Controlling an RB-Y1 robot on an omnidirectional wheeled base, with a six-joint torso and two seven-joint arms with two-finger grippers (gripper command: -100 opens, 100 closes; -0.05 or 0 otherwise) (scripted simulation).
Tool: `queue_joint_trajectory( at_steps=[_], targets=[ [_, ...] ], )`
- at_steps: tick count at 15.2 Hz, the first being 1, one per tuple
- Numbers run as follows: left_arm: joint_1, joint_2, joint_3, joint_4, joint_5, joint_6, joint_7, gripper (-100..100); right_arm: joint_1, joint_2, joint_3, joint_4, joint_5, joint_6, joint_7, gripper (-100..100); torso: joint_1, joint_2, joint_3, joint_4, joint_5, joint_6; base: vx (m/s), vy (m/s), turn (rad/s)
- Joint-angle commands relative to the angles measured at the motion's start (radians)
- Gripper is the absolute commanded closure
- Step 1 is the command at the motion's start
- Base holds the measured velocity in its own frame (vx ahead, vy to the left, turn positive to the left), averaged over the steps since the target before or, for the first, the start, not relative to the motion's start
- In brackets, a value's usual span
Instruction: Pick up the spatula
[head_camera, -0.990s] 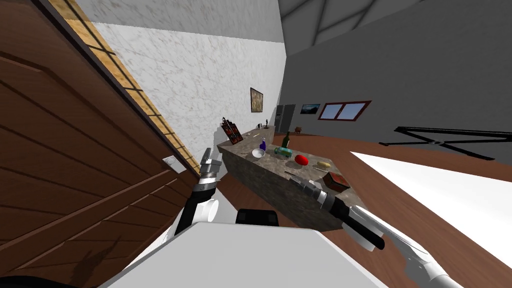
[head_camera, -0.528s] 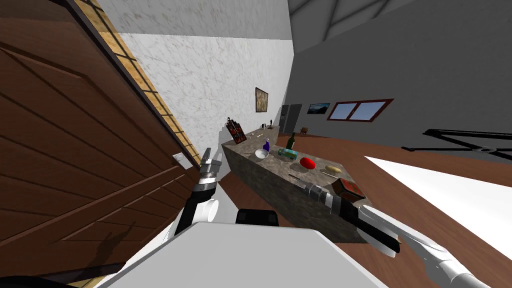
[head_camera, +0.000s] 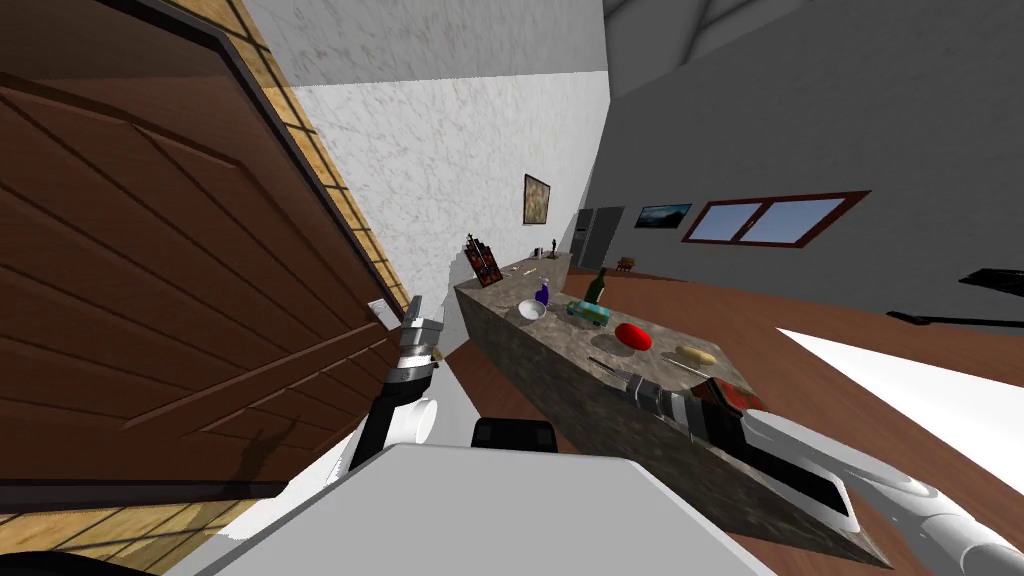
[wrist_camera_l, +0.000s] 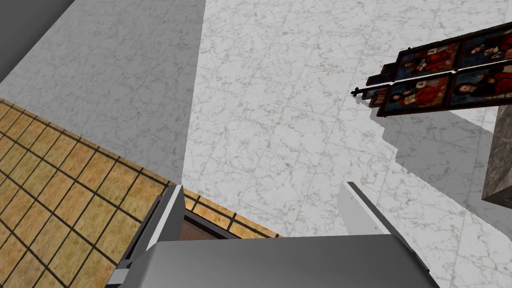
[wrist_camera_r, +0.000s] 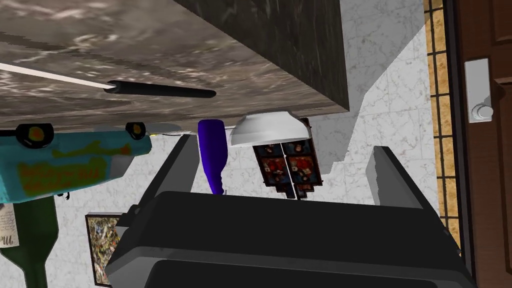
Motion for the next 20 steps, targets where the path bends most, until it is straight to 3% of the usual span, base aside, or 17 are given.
queue_joint_trajectory(
  at_steps=[1, 2, 9, 11, 16, 20],
  targets=[
    [0.000, 0.000, 0.000, 0.000, 0.000, 0.000, 0.000, 0, -0.001, -0.048, 0.011, 0.022, 0.012, -0.009, -0.001, -100, 0.000, 0.000, 0.000, 0.000, 0.000, 0.000, 0.020, -0.005, 0.158],
    [0.000, 0.000, 0.000, 0.000, 0.000, 0.000, 0.000, 0, -0.001, -0.048, 0.011, 0.022, 0.012, -0.009, -0.001, -100, 0.000, 0.000, 0.000, 0.000, 0.000, 0.000, 0.015, -0.007, 0.052],
    [0.000, 0.000, 0.000, 0.000, 0.000, 0.000, 0.000, 0, 0.010, -0.202, 0.076, 0.122, 0.075, -0.040, 0.005, -100, 0.000, 0.000, 0.000, 0.000, 0.000, 0.000, 0.018, -0.002, 0.158],
    [0.000, 0.000, 0.000, 0.000, 0.000, 0.000, 0.000, 0, 0.010, -0.202, 0.076, 0.122, 0.075, -0.040, 0.005, -100, 0.001, 0.000, 0.000, 0.000, 0.000, 0.000, 0.016, 0.001, 0.080],
    [0.000, 0.000, 0.000, 0.000, 0.000, 0.000, 0.000, 0, 0.029, -0.314, 0.141, 0.199, 0.128, -0.066, 0.009, -100, 0.001, 0.001, 0.000, 0.000, 0.000, 0.000, 0.012, 0.010, 0.169],
    [0.000, 0.000, 0.000, 0.000, 0.000, 0.000, 0.000, 0, 0.038, -0.353, 0.168, 0.228, 0.148, -0.077, 0.010, -100, 0.002, 0.001, 0.001, 0.000, 0.000, 0.001, 0.010, 0.012, 0.108]
  ],
)
